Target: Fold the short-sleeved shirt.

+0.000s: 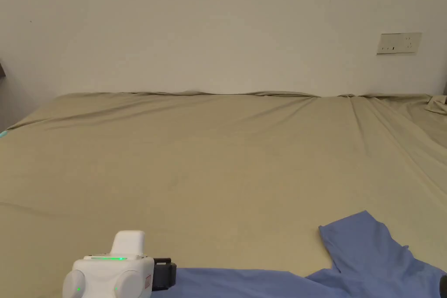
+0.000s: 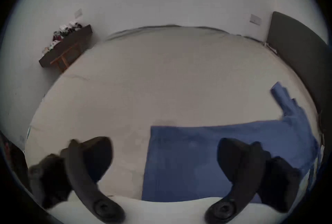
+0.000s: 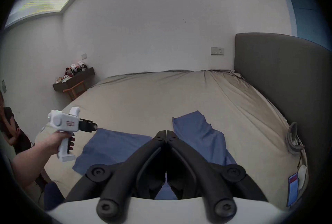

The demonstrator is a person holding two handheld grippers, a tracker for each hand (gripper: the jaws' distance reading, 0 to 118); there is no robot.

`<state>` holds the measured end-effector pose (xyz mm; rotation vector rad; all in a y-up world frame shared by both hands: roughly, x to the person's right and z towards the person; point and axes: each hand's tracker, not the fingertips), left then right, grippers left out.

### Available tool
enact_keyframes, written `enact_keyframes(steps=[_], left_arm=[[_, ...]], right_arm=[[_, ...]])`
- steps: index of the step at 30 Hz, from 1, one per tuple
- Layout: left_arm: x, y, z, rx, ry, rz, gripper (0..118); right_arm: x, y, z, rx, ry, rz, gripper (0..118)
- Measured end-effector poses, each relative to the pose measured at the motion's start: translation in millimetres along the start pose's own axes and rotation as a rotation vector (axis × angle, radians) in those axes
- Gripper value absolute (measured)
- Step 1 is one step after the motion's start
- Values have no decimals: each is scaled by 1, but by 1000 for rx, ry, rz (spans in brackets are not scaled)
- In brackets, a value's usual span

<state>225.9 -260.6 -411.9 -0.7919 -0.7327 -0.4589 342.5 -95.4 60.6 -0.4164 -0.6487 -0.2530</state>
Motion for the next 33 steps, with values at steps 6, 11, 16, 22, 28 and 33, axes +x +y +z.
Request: enact_keyframes(steps=[6, 11, 16, 22, 28, 33], left_arm=[[-5, -14, -56, -110, -28, 79, 118], [5, -9, -45, -111, -10, 37, 102], [19, -7, 5, -37, -130, 61, 0], [3, 2, 53, -1, -291, 207, 0], [5, 12, 73, 13, -280, 144, 0], [0, 10, 68, -9, -269, 143, 0]], right_arm=[[8, -7, -14, -21, -26, -14, 2], [13, -17, -34, -79, -66, 7, 2], [36, -24, -60, -141, -122, 18, 2], [111, -21, -133, -279, -115, -28, 91], [188, -29, -211, -473, -247, 60, 116], [210, -52, -265, -695, -313, 86, 116]])
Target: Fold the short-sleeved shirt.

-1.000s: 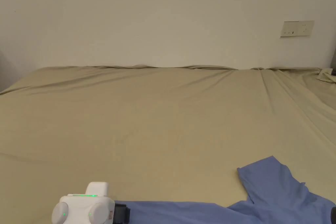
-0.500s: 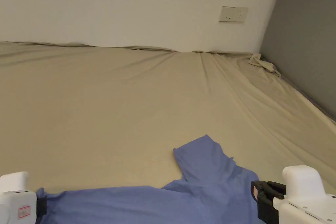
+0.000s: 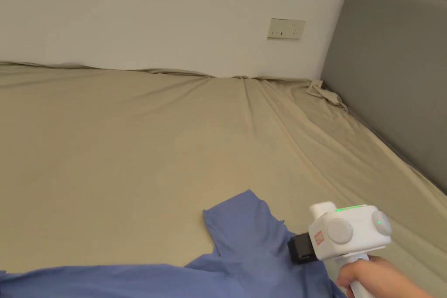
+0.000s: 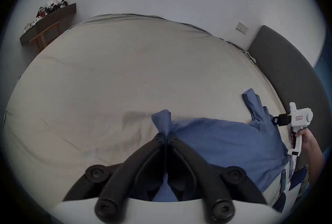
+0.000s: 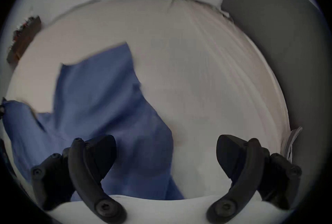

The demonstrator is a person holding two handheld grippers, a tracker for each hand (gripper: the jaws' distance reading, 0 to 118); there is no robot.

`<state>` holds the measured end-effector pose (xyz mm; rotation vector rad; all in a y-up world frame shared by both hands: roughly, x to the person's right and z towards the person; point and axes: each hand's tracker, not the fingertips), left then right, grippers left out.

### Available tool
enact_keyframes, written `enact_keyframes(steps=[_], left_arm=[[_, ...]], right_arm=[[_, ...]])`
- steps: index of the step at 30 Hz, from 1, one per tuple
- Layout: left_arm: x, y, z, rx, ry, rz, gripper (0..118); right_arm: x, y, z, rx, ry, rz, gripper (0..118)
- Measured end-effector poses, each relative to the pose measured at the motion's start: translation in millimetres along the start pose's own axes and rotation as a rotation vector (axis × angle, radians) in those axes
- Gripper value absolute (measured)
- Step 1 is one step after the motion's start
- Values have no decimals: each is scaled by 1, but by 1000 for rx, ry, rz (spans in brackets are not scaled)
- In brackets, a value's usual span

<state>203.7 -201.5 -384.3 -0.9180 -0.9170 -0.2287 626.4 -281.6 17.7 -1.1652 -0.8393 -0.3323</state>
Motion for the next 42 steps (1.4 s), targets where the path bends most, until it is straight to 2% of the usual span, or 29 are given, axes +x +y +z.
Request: enact_keyframes(steps=[2, 3, 5, 7, 9, 11, 13, 16, 18, 20, 23, 26, 30, 32, 34, 36, 38, 42], left_arm=[[-1, 0, -2, -10, 21, -15, 0], [-2, -3, -4, -13, 27, -18, 0], [-5, -3, -6, -16, 28, -10, 0], [-6, -6, -6, -17, 26, 7, 0], [-8, -5, -4, -13, 20, 28, 0], [-9, -5, 2, 2, -5, 69, 0], [-11, 0, 13, 27, -60, 143, 0], [-12, 15, 44, 103, -154, 244, 0], [-10, 34, 74, 179, -188, 248, 0], [-6, 56, 111, 276, -184, 239, 0], [-8, 90, 161, 403, -167, 256, 0], [-14, 124, 205, 531, -90, 273, 0], [-20, 175, 244, 613, -110, 317, 0], [-14, 205, 257, 616, -88, 267, 0], [-10, 227, 269, 617, -89, 268, 0], [-16, 246, 277, 615, -94, 301, 0], [-22, 259, 284, 611, -100, 321, 0], [-16, 280, 290, 617, -59, 262, 0]], right_arm=[[-6, -3, -5, 21, 26, -9, 108], [-7, -4, -4, 19, 36, -15, 98], [-16, -4, 5, 28, 100, -55, 61], [-27, -6, 18, 76, 128, -6, 7], [-39, -8, 36, 140, 60, 57, 6], [-38, -8, 57, 186, 133, 24, 6], [-32, -10, 86, 254, 166, -14, 6], [-27, -7, 146, 373, 234, -29, 6], [-26, -7, 195, 481, 247, 15, 6], [-27, -3, 246, 581, 205, 84, 6], [-21, 11, 304, 637, 205, 115, 6], [-12, 33, 348, 661, 197, 99, 6], [-7, 78, 397, 692, 196, 78, 6], [-6, 110, 425, 713, 213, 35, 6], [7, 141, 441, 685, 265, -50, 6], [16, 167, 452, 642, 263, -140, 6], [25, 182, 461, 655, 241, -171, 6], [20, 200, 474, 678, 215, -159, 6]])
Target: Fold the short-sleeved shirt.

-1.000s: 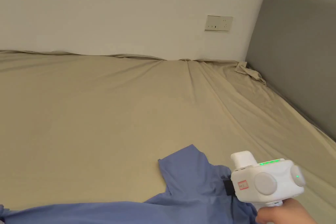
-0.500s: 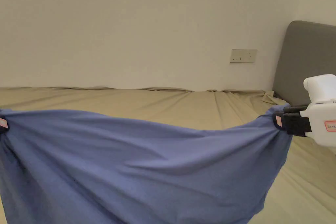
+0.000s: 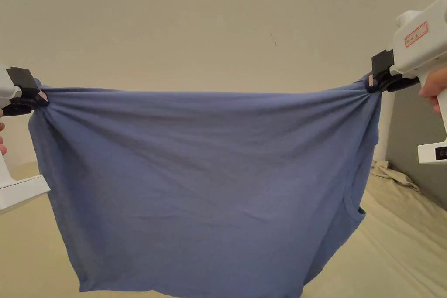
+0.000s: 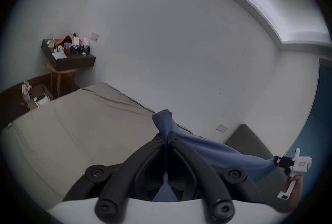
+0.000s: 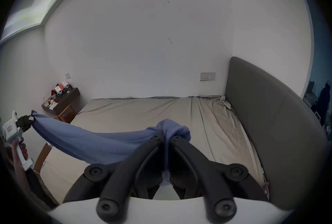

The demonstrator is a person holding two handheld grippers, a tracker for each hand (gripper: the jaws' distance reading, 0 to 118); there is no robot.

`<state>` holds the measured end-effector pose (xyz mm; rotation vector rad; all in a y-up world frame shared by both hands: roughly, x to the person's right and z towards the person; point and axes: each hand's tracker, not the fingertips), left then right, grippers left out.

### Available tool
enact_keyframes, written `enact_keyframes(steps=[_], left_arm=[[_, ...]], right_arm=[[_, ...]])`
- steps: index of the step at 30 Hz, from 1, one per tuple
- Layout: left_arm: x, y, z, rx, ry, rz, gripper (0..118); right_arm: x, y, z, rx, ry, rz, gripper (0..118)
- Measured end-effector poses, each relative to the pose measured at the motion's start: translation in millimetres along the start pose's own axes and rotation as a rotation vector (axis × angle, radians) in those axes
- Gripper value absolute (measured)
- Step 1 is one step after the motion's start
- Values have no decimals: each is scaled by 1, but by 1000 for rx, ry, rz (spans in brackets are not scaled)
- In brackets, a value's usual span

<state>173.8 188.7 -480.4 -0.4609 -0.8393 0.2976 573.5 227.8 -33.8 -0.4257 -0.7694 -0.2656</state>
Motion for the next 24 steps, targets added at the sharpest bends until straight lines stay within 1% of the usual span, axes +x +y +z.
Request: enact_keyframes(steps=[2, 3, 6, 10, 15, 18, 19, 24], left_arm=[[3, 6, -10, -1, -1, 0, 0], [4, 9, -15, -10, 0, 7, 0], [7, 15, -28, -24, 5, 10, 0], [13, 21, -45, -32, -4, 32, 0], [18, 9, -70, -82, 8, -6, 0], [12, -18, -90, -164, 12, -22, 0], [9, -30, -100, -199, 33, -35, 0], [-12, -100, -132, -324, 68, -25, 0]], right_arm=[[-5, 9, -4, 15, -24, 6, 6], [-10, 7, -1, 22, -54, 4, 6], [-11, 18, -5, 15, -90, 12, 6], [-8, 34, -14, 14, -111, -5, 6], [-5, 30, -36, -20, -148, 15, 6], [3, 8, -60, -71, -179, 29, 6], [5, -2, -72, -87, -181, 39, 6], [16, -70, -122, -156, -161, 76, 6]])
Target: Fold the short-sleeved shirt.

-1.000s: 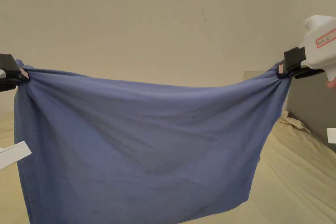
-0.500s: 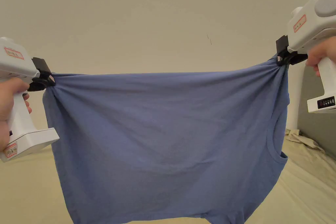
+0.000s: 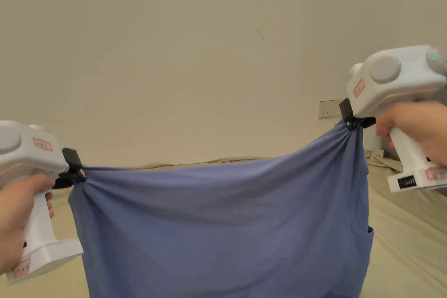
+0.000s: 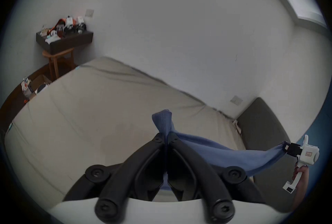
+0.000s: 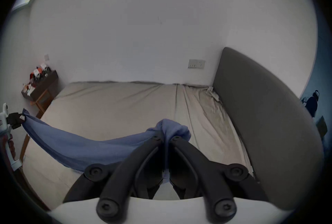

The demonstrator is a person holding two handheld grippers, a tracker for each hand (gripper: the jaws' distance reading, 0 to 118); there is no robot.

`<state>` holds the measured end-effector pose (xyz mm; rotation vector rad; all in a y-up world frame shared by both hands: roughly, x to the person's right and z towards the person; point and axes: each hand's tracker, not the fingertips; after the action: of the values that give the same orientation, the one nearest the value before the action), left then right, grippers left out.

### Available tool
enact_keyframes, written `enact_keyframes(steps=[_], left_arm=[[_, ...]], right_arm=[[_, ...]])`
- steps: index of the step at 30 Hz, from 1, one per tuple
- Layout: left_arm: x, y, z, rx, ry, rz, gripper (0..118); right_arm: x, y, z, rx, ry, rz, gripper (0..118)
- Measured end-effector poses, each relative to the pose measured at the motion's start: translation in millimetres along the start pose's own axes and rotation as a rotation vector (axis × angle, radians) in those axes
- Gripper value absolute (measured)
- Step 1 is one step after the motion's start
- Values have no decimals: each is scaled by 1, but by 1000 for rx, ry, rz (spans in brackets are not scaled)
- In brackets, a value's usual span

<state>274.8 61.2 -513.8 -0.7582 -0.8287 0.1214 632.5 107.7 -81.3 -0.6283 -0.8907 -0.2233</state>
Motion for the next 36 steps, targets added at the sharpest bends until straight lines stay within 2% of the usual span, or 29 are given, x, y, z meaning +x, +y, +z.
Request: enact_keyframes(steps=[5, 9, 11, 16, 19, 22, 24, 25, 28, 31, 34, 36], left_arm=[[-18, -70, -31, -127, 27, -56, 0], [-45, -128, -36, -211, 17, -50, 0], [-59, -161, -28, -256, -4, -62, 0], [-97, -224, 34, -317, -88, -71, 0], [-118, -265, 75, -414, -128, -100, 0], [-139, -289, 108, -463, -114, -112, 0], [-153, -299, 131, -468, -127, -88, 0], [-159, -305, 142, -475, -133, -80, 0], [-174, -322, 165, -515, -127, -107, 0], [-190, -344, 177, -566, -121, -94, 0], [-209, -369, 171, -612, -94, -70, 0], [-215, -388, 161, -652, -75, -49, 0]], right_arm=[[-1, -82, -44, -107, 76, 14, 6], [-3, -158, -53, -164, 120, 71, 6], [4, -198, -54, -192, 190, 42, 6], [18, -296, -2, -200, 266, 55, 6], [15, -355, 36, -269, 347, 104, 6], [22, -396, 74, -260, 352, 59, 6], [26, -419, 102, -270, 387, -29, 5], [30, -430, 115, -282, 409, -42, 5], [35, -455, 156, -302, 397, -2, 5], [43, -480, 182, -361, 411, -43, 5], [38, -507, 184, -444, 370, -26, 5], [34, -522, 174, -506, 350, -44, 5]])
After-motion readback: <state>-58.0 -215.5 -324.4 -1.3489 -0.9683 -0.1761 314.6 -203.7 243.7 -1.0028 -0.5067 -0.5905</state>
